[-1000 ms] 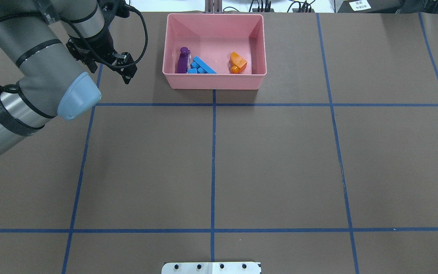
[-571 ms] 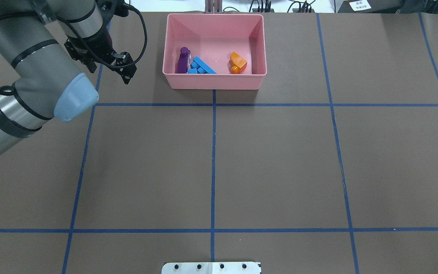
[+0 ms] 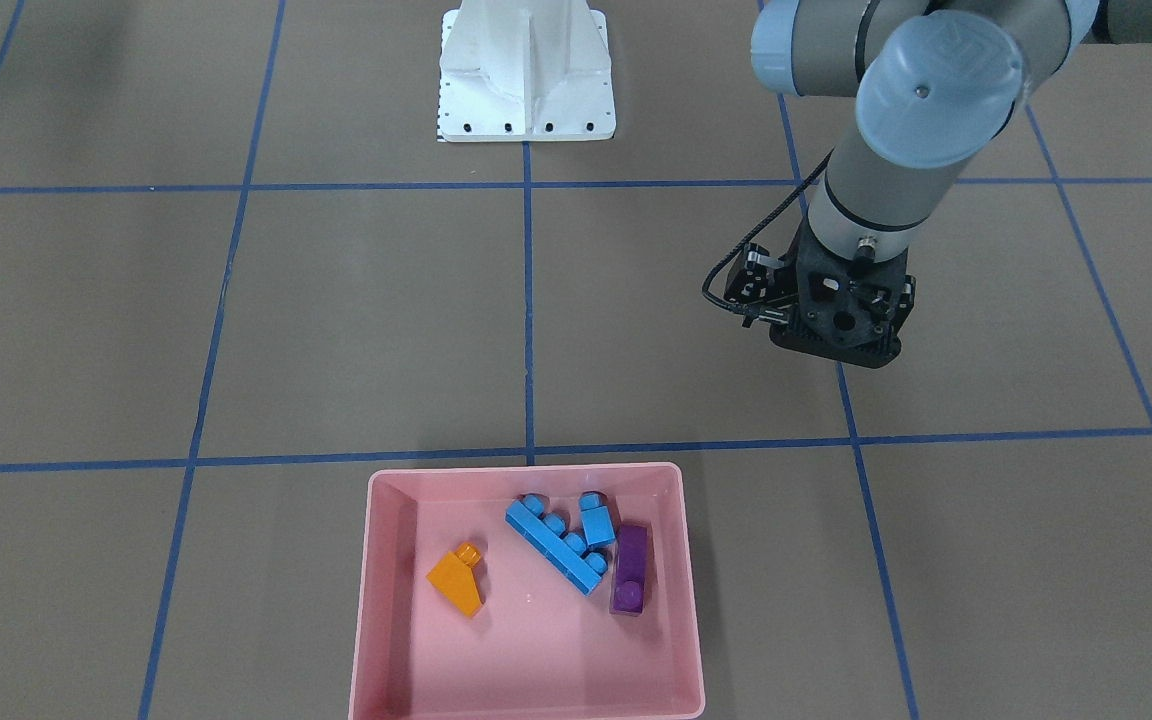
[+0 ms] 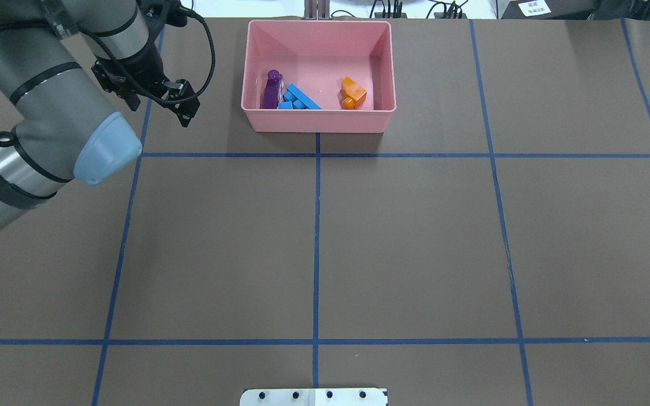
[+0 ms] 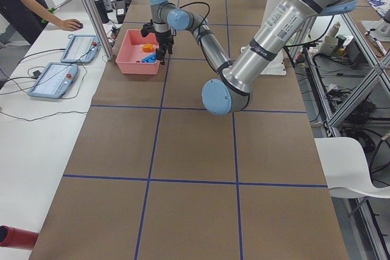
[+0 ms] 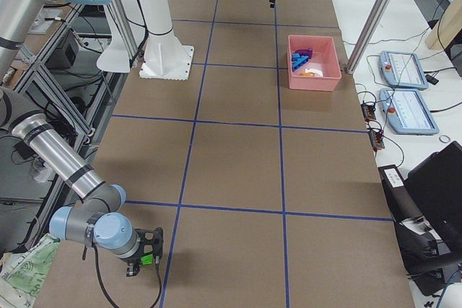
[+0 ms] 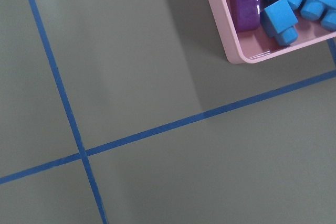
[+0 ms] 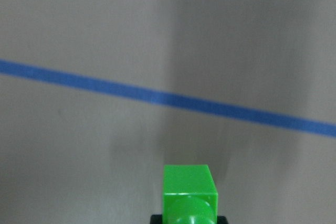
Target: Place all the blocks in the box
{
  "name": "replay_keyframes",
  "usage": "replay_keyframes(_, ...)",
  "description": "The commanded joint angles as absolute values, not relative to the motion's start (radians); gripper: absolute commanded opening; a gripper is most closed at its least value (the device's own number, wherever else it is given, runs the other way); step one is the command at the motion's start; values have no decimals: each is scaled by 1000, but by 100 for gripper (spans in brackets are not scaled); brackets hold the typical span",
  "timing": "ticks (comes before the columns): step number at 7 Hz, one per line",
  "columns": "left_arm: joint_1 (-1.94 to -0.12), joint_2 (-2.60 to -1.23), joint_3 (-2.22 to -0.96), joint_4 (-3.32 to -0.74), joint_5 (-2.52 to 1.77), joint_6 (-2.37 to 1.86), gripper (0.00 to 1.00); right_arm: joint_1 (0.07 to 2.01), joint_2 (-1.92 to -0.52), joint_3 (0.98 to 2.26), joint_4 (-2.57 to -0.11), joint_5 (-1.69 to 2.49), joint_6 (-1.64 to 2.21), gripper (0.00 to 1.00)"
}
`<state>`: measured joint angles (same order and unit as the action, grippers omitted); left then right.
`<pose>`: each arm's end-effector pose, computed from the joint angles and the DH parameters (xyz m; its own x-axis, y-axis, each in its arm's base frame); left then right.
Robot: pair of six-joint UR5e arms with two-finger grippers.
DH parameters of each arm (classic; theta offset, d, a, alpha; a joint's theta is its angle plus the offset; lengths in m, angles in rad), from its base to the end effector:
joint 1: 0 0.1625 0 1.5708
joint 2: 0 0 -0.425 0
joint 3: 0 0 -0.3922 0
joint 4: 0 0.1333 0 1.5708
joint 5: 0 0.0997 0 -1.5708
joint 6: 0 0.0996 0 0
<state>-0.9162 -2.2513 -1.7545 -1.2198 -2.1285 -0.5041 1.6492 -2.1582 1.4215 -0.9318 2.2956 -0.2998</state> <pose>0.3320 -0.5650 0.2192 0.7070 0.2990 -0.6409 -0.2157 0.9542 0.2072 0.0786 -0.1412 0.8637 0.7312 -0.1754 0.6592 0.1445 0.9843 0.1017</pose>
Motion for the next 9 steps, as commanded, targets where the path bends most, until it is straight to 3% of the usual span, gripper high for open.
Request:
replay_keyframes(1,-961,-2104,-1872,-1219,-2125,-494,100,1679,-1968,1446,-1089,2312,-299,0)
replay_keyframes(6,-1279,-1869,-1823,-1226,-2135,17,100,1608,-1451,1620,-1751,2313,-238,0)
replay_keyframes(9,-1420,-1735,-1813,-1233,-2135,144,100,1424,-1228,1617,-1775,2312,77,0)
